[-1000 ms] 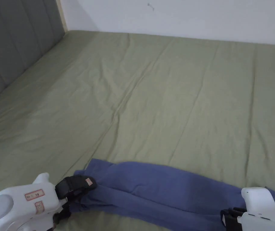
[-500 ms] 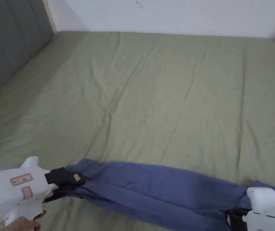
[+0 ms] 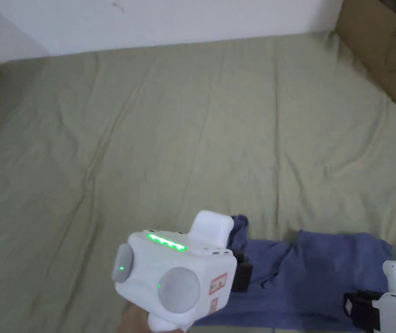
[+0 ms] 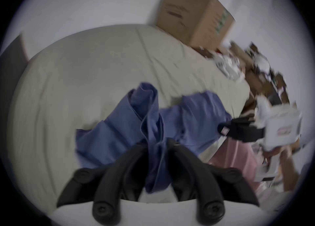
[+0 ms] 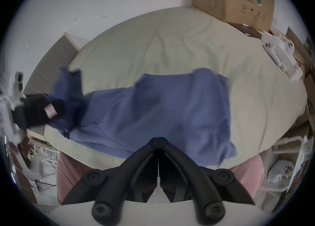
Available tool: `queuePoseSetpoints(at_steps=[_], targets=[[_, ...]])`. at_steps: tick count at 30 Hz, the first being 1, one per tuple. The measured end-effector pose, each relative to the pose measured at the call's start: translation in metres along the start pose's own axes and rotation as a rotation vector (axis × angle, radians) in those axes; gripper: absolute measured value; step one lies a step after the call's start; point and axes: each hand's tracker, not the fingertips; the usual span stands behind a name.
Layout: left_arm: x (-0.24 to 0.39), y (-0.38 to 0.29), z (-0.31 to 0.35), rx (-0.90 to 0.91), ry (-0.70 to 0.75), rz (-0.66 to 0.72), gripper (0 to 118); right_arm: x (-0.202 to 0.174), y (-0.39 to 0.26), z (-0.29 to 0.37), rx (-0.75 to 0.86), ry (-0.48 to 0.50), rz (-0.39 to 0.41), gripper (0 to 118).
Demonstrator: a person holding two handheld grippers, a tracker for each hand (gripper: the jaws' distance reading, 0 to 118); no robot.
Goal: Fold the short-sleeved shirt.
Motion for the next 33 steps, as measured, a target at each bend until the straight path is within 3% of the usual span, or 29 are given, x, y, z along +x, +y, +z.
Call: queuePoseSetpoints(at_steps=[1,2,3,7,8,9,11,12,16,20,27,33], targets=[[0.004,-0.005,-0.018,-0.018,-0.016,-0.004,70,0.007,-0.002,0.003,0.001,-0.012,-0.015,0],[0.008,-0.007,-0.035,-0.079,0.028,0.012,94,0.014,-0.005,0.007,0.004,-0.029,-0.030,0],[0.008,-0.010,-0.042,-0.129,0.064,0.037,103,0.019,-0.007,0.010,0.002,-0.037,-0.043,0],[-0.015,-0.010,-0.021,-0.051,-0.033,0.224,97,0.041,-0.013,0.022,0.009,-0.059,-0.107,0],[-0.024,-0.009,-0.010,-0.032,-0.065,0.276,90,0.044,-0.014,0.024,0.015,-0.054,-0.128,0],[-0.033,-0.010,0.002,0.009,-0.092,0.329,75,0.048,-0.014,0.024,0.018,-0.050,-0.143,0],[-0.052,-0.012,0.023,0.094,-0.129,0.413,14,0.047,-0.013,0.024,0.026,-0.052,-0.151,0],[-0.059,-0.014,0.027,0.096,-0.117,0.440,2,0.046,-0.013,0.024,0.032,-0.053,-0.148,0],[-0.070,-0.024,0.011,-0.006,0.097,0.420,3,0.036,-0.007,0.019,0.040,-0.042,-0.119,0],[-0.062,-0.039,-0.017,-0.043,-0.095,0.534,3,0.027,-0.004,0.014,0.037,-0.014,-0.083,0],[-0.016,-0.031,-0.045,-0.108,-0.104,0.370,3,0.023,-0.006,0.010,0.018,-0.009,-0.074,0],[0.003,-0.021,-0.052,-0.102,-0.180,0.328,3,0.025,-0.010,0.010,0.004,-0.029,-0.076,0]])
